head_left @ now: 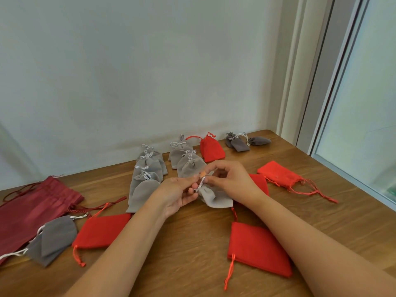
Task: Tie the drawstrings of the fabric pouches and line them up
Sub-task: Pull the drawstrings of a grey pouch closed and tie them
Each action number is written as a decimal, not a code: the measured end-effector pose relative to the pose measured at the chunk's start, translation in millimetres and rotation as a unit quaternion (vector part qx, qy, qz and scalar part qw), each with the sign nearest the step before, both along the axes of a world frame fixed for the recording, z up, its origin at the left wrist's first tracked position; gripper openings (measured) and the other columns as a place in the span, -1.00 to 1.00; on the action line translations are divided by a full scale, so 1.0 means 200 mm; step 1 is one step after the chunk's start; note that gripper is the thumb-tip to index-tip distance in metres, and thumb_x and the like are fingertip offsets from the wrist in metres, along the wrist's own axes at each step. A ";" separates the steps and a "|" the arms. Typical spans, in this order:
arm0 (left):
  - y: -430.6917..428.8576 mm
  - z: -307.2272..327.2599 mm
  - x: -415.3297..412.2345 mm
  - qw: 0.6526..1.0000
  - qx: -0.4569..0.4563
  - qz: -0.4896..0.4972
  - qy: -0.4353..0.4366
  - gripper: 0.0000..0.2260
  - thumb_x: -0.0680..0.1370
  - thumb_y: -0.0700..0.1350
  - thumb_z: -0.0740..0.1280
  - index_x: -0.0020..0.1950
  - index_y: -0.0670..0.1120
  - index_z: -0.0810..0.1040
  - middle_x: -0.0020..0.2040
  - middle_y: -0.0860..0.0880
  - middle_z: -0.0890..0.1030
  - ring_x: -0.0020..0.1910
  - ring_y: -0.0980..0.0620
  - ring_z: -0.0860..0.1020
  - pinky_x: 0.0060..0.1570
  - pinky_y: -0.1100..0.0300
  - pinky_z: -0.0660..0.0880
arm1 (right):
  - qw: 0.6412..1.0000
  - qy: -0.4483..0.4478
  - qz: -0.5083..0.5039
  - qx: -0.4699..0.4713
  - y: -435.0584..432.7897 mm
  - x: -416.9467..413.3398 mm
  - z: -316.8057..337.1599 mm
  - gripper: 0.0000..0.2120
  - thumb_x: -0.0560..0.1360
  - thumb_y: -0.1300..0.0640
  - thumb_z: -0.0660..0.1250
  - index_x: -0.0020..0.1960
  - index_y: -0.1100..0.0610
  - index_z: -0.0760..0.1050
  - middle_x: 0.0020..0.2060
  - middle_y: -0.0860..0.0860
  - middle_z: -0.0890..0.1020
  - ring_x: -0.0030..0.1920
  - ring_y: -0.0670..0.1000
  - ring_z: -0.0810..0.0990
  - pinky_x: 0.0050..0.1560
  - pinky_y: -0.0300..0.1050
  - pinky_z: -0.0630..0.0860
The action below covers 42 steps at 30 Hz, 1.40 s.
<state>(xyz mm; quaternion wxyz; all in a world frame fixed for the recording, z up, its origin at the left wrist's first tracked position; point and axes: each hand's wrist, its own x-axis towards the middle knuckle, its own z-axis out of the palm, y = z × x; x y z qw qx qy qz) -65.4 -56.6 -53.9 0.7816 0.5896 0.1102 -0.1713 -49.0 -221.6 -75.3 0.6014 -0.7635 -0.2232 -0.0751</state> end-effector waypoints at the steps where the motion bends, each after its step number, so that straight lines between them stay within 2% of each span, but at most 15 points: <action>1: 0.00 0.00 0.00 1.000 0.016 -0.006 -0.008 -0.80 0.54 -0.24 0.34 -0.27 -0.24 0.60 -0.49 -0.01 0.50 -0.59 0.19 0.41 -0.52 0.35 0.50 | 1.000 -0.006 -0.004 -0.007 0.01 0.00 0.00 -0.87 0.41 0.35 0.46 -0.16 0.14 0.62 -0.13 0.08 0.69 -0.29 -0.12 0.56 -0.18 -0.19 0.52; 3: 0.00 -0.01 0.00 0.997 0.059 -0.024 -0.035 -0.74 0.54 -0.27 0.34 -0.35 -0.21 0.62 -0.48 -0.02 0.47 -0.57 0.19 0.38 -0.50 0.35 0.49 | 1.000 0.006 0.002 -0.009 0.02 0.00 0.00 -0.89 0.43 0.37 0.43 -0.15 0.18 0.60 -0.03 0.04 0.68 -0.33 -0.11 0.55 -0.25 -0.27 0.49; 5: 0.00 -0.01 0.01 0.991 0.105 -0.048 -0.071 -0.79 0.53 -0.29 0.33 -0.30 -0.25 0.62 -0.43 -0.04 0.47 -0.51 0.18 0.38 -0.42 0.33 0.51 | 1.000 0.018 0.020 -0.007 0.02 -0.01 0.00 -0.81 0.47 0.39 0.38 -0.17 0.11 0.56 -0.08 0.12 0.69 -0.33 -0.08 0.59 -0.28 -0.28 0.51; 7: 0.00 0.00 0.00 0.983 0.137 -0.070 -0.104 -0.86 0.53 -0.29 0.31 -0.18 -0.30 0.60 -0.39 -0.06 0.47 -0.47 0.16 0.41 -0.34 0.28 0.52 | 0.999 -0.001 0.019 -0.026 0.02 0.00 0.00 -0.75 0.49 0.38 0.36 -0.16 0.03 0.53 -0.16 0.12 0.69 -0.24 -0.04 0.66 -0.20 -0.20 0.57; 9: 0.00 -0.01 -0.01 0.974 0.167 -0.074 -0.133 -0.85 0.53 -0.29 0.31 -0.20 -0.28 0.63 -0.40 -0.06 0.49 -0.43 0.14 0.44 -0.28 0.25 0.55 | 0.998 -0.027 -0.005 -0.056 0.02 0.00 -0.01 -0.77 0.48 0.35 0.36 -0.13 0.02 0.53 -0.17 0.07 0.69 -0.14 0.01 0.67 -0.07 -0.09 0.60; 11: -0.01 -0.01 -0.02 0.958 0.215 -0.077 -0.171 -0.85 0.52 -0.25 0.36 -0.21 -0.20 0.68 -0.43 -0.01 0.52 -0.40 0.14 0.49 -0.24 0.25 0.57 | 0.993 -0.053 -0.036 -0.096 0.01 0.01 -0.02 -0.84 0.47 0.31 0.38 -0.10 0.06 0.57 -0.21 0.03 0.68 -0.16 -0.02 0.65 -0.07 -0.09 0.58; 15: -0.01 -0.03 -0.02 0.909 0.327 -0.067 -0.251 -0.93 0.48 -0.13 0.45 -0.18 0.00 0.72 -0.43 0.03 0.60 -0.40 0.13 0.51 -0.31 0.29 0.51 | 0.982 -0.090 -0.065 -0.153 0.00 0.00 0.00 -0.91 0.46 0.26 0.42 -0.06 0.12 0.61 -0.30 -0.03 0.62 -0.27 -0.16 0.56 -0.21 -0.23 0.48; 20: -0.01 -0.03 -0.03 0.859 0.405 -0.044 -0.309 -0.86 0.50 -0.06 0.43 -0.24 -0.04 0.71 -0.47 0.00 0.57 -0.45 0.12 0.43 -0.38 0.21 0.34 | 0.985 -0.074 -0.080 -0.134 0.00 0.01 0.01 -0.95 0.45 0.22 0.45 -0.09 0.14 0.66 -0.32 0.01 0.63 -0.31 -0.25 0.52 -0.27 -0.38 0.40; 23: -0.03 -0.03 -0.03 0.877 0.377 0.023 -0.295 -0.72 0.51 -0.11 0.38 -0.36 -0.21 0.62 -0.49 -0.10 0.50 -0.46 0.06 0.39 -0.36 0.15 0.31 | 0.992 -0.040 -0.053 -0.105 -0.01 0.01 0.01 -0.92 0.48 0.25 0.42 -0.05 0.17 0.67 -0.26 0.03 0.68 -0.30 -0.23 0.55 -0.22 -0.41 0.41; 25: -0.03 -0.02 -0.02 0.884 0.368 0.062 -0.283 -0.73 0.52 -0.14 0.37 -0.37 -0.15 0.65 -0.49 -0.09 0.56 -0.45 0.08 0.47 -0.34 0.16 0.39 | 0.992 -0.030 -0.043 -0.117 -0.01 0.02 0.01 -0.92 0.49 0.23 0.41 -0.05 0.15 0.68 -0.26 -0.03 0.68 -0.27 -0.23 0.57 -0.21 -0.41 0.42; 27: -0.02 -0.02 -0.02 0.889 0.363 0.083 -0.267 -0.74 0.51 -0.18 0.37 -0.38 -0.08 0.66 -0.50 0.01 0.58 -0.47 0.18 0.51 -0.34 0.29 0.44 | 0.990 -0.031 -0.040 -0.130 0.00 0.02 0.00 -0.94 0.48 0.22 0.43 -0.09 0.15 0.68 -0.31 -0.12 0.64 -0.28 -0.25 0.56 -0.22 -0.42 0.41; 30: -0.03 -0.04 -0.02 0.903 0.340 0.084 -0.250 -0.77 0.49 -0.22 0.38 -0.37 -0.10 0.65 -0.48 -0.01 0.60 -0.48 0.22 0.51 -0.44 0.43 0.38 | 0.990 -0.024 -0.045 -0.130 0.00 0.03 -0.01 -0.98 0.44 0.19 0.47 -0.16 0.14 0.66 -0.37 -0.16 0.59 -0.34 -0.25 0.52 -0.27 -0.40 0.37; 33: -0.04 -0.04 -0.02 0.916 0.311 0.087 -0.235 -0.83 0.48 -0.23 0.41 -0.31 -0.09 0.66 -0.42 -0.06 0.62 -0.47 0.23 0.51 -0.46 0.43 0.38 | 0.991 -0.025 -0.043 -0.124 0.01 0.02 -0.01 -0.94 0.43 0.16 0.49 -0.21 0.08 0.62 -0.40 -0.14 0.55 -0.38 -0.22 0.45 -0.31 -0.37 0.34; 38: -0.03 -0.04 -0.01 0.953 0.226 0.080 -0.186 -0.93 0.49 -0.20 0.42 -0.19 -0.12 0.67 -0.36 -0.01 0.64 -0.42 0.23 0.53 -0.47 0.42 0.38 | 0.993 -0.019 -0.033 -0.115 0.00 0.02 0.00 -0.93 0.43 0.13 0.50 -0.20 0.10 0.63 -0.39 0.04 0.59 -0.39 -0.19 0.39 -0.31 -0.23 0.33; 42: -0.01 -0.03 0.00 0.986 0.130 0.056 -0.090 -0.94 0.49 -0.24 0.42 -0.17 -0.12 0.65 -0.34 -0.02 0.63 -0.44 0.23 0.52 -0.49 0.42 0.38 | 0.997 0.019 0.017 -0.074 0.01 0.01 0.01 -0.90 0.44 0.21 0.48 -0.23 0.12 0.60 -0.54 -0.16 0.45 -0.49 -0.20 0.34 -0.40 -0.35 0.25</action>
